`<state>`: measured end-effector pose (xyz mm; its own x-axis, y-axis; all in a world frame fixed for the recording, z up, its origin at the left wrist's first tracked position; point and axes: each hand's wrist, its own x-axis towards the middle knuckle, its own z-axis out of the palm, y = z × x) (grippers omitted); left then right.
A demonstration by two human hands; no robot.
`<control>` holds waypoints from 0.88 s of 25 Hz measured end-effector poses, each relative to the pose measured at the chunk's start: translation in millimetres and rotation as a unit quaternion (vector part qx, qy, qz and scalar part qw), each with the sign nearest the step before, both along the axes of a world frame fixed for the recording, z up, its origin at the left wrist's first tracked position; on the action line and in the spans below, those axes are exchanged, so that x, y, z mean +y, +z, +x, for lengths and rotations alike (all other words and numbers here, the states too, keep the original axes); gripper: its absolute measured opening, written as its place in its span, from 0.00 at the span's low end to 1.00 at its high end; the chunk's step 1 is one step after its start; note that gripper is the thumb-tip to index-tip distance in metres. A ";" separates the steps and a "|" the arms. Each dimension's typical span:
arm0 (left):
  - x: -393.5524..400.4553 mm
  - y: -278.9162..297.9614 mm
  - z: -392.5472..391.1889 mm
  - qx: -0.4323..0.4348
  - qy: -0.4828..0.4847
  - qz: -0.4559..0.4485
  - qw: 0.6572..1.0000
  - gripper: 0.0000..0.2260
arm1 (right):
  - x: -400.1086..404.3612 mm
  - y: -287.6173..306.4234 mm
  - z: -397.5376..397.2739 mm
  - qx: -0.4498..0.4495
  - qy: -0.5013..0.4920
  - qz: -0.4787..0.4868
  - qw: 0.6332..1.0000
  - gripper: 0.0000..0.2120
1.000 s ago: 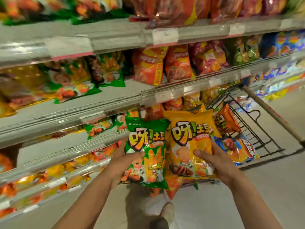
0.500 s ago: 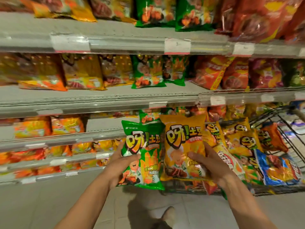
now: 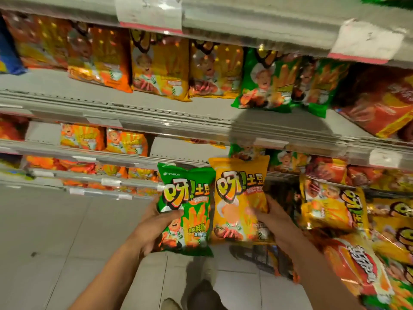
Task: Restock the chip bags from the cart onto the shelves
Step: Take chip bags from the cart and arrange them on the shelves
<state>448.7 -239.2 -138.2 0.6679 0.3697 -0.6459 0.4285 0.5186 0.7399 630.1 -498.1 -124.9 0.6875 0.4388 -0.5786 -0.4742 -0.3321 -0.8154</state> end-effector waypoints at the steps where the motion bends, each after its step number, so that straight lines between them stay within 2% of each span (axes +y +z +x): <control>1: 6.7 -5.9 1.8 0.001 0.016 0.010 1.000 0.29 | 13.0 -9.2 9.3 0.005 0.014 0.006 1.000 0.32; 4: 24.9 -19.2 7.6 -0.012 0.050 0.048 0.998 0.30 | 50.8 -30.9 38.3 0.043 0.028 0.028 0.998 0.38; 6: 38.5 -25.9 8.0 -0.028 0.076 0.067 0.994 0.29 | 78.1 -40.4 58.8 0.068 0.035 0.061 0.995 0.37; 8: 53.2 -30.6 3.4 -0.036 0.086 0.084 0.992 0.28 | 107.8 -43.3 75.4 0.049 0.055 0.084 0.994 0.30; 10: 70.2 -37.5 -1.6 -0.043 0.078 0.091 0.992 0.28 | 140.9 -45.8 87.6 -0.014 0.073 0.081 0.994 0.19; 11: 77.5 -41.4 -3.3 -0.047 0.076 0.087 0.992 0.27 | 155.8 -48.5 93.7 -0.046 0.066 0.085 0.993 0.14; 13: 90.0 -50.8 -3.1 -0.055 0.080 0.084 0.992 0.28 | 179.0 -57.2 109.4 -0.059 0.017 0.096 0.994 0.10; 15: 97.0 -61.7 2.7 -0.065 0.071 0.096 0.991 0.29 | 193.2 -62.5 123.2 -0.024 -0.056 0.084 0.995 0.11; 17: 99.1 -70.9 10.6 -0.078 0.065 0.110 0.989 0.29 | 196.8 -68.5 135.3 -0.016 -0.092 0.083 0.992 0.08; 20: 100.8 -80.5 18.7 -0.097 0.064 0.101 0.988 0.32 | 195.2 -80.4 136.8 -0.075 -0.052 0.099 0.991 0.13; 22: 99.8 -82.9 19.8 -0.096 0.044 0.102 0.989 0.33 | 193.1 -88.2 132.9 -0.081 -0.024 0.091 0.992 0.15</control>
<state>468.5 -139.4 -221.1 0.7304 0.5422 -0.4154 0.2292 0.3784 0.8968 763.0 -305.0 -213.1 0.7880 0.4904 -0.3723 -0.3432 -0.1521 -0.9269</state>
